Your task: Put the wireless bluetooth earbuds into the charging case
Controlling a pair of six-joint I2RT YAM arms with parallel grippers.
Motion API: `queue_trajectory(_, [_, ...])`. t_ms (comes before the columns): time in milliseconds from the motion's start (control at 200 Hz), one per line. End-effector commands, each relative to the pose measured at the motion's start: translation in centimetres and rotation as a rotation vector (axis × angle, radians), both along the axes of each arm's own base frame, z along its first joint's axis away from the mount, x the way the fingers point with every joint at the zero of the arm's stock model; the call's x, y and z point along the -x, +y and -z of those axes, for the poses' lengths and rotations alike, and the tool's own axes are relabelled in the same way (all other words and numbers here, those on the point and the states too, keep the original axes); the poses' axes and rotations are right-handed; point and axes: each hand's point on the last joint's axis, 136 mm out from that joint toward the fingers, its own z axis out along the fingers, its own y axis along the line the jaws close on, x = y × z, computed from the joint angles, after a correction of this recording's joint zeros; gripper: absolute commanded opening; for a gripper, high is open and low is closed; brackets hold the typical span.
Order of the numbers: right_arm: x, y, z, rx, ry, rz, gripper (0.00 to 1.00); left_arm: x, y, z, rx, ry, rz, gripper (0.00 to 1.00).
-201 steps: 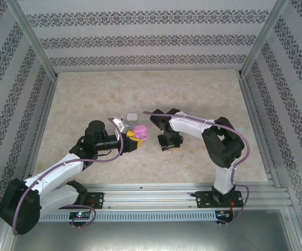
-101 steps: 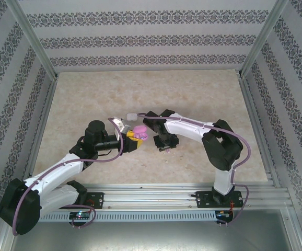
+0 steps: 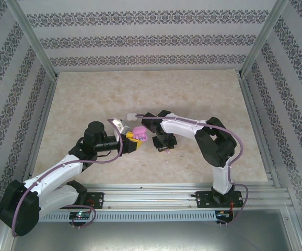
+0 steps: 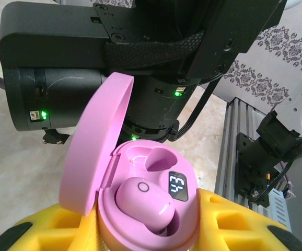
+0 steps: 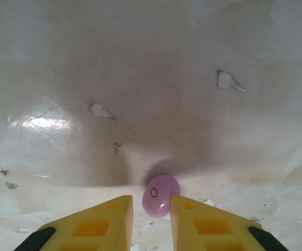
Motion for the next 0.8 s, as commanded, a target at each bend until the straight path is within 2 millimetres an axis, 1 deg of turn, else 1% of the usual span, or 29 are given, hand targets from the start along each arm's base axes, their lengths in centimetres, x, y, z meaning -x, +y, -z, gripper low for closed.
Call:
queue_trajectory(0, [-0.3,0.1,0.3,0.019,-0.007,0.003,0.25,0.0,0.4,-0.1,-0.002,-0.019,-0.006,0.07])
queue_trajectory(350, [-0.2,0.0,1.4,0.035,0.014,-0.001,0.24,0.1,0.4,-0.1,-0.002,-0.019,-0.007,0.07])
queue_trajectory(654, [-0.1,-0.7,1.2,0.062,0.008,-0.004,0.24,0.1,0.4,-0.2,-0.002,-0.022,-0.009,0.07])
queue_trajectory(794, [-0.2,-0.7,1.2,0.064,0.005,-0.006,0.24,0.1,0.4,-0.2,-0.001,-0.022,-0.009,0.07])
